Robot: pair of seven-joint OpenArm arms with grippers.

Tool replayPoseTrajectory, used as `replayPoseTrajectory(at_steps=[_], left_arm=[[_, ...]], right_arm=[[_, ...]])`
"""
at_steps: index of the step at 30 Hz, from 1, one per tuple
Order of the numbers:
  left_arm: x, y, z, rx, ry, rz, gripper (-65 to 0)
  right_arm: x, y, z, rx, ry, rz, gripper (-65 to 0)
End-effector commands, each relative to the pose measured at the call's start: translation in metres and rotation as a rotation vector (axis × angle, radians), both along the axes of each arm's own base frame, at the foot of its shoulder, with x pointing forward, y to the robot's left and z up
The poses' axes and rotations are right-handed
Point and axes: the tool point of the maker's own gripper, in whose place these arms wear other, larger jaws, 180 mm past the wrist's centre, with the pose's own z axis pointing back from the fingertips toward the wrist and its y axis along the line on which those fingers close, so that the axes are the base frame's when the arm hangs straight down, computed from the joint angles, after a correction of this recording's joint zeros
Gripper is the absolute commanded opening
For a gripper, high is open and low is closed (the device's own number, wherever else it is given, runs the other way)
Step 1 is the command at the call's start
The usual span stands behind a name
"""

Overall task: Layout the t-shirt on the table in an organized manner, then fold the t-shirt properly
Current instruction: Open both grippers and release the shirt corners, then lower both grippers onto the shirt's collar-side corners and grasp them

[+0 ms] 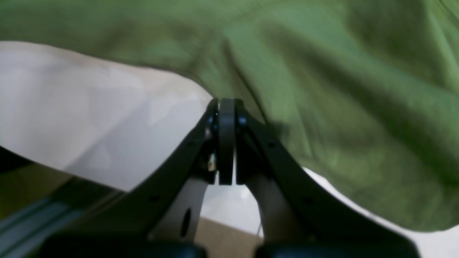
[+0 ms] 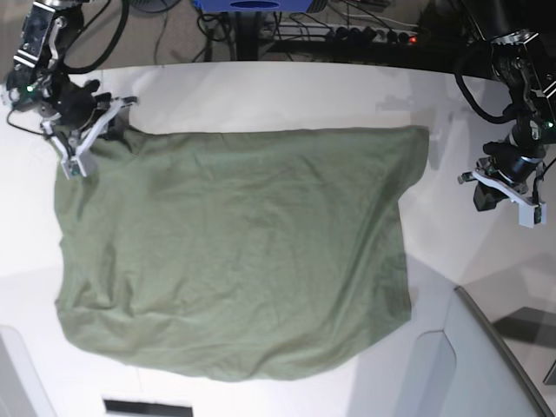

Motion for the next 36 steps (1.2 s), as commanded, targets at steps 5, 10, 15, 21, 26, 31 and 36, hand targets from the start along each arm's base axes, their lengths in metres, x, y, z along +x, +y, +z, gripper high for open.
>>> replayPoseTrajectory(at_steps=[5, 10, 15, 21, 26, 31, 36], left_arm=[[0.005, 0.017, 0.02, 0.025, -0.061, 0.03, -65.0], [0.005, 0.019, 0.02, 0.026, -0.063, 0.036, -65.0], [0.005, 0.02, 0.021, 0.028, -0.065, 0.036, -65.0], [0.006, 0.019, 0.022, 0.026, -0.068, 0.036, -65.0], [0.005, 0.019, 0.02, 0.026, -0.063, 0.037, -65.0], [0.004, 0.018, 0.019, 0.021, -0.062, 0.038, -65.0], [0.004, 0.018, 0.018, 0.021, -0.06, 0.038, -65.0]], right_arm=[[-0.001, -0.024, -0.014, 0.014, 0.022, -0.07, -64.5], [-0.016, -0.019, -0.026, 0.034, 0.064, -0.075, -64.5], [-0.02, -0.019, -0.026, 0.033, 0.065, -0.078, -64.7], [0.0, -0.033, 0.018, -0.067, -0.059, -0.048, -64.7], [0.012, -0.028, 0.031, -0.094, -0.066, -0.01, -64.7], [0.017, -0.017, 0.013, -0.042, -0.023, -0.004, -64.7], [0.015, -0.001, 0.006, -0.006, -0.01, 0.005, -64.7]])
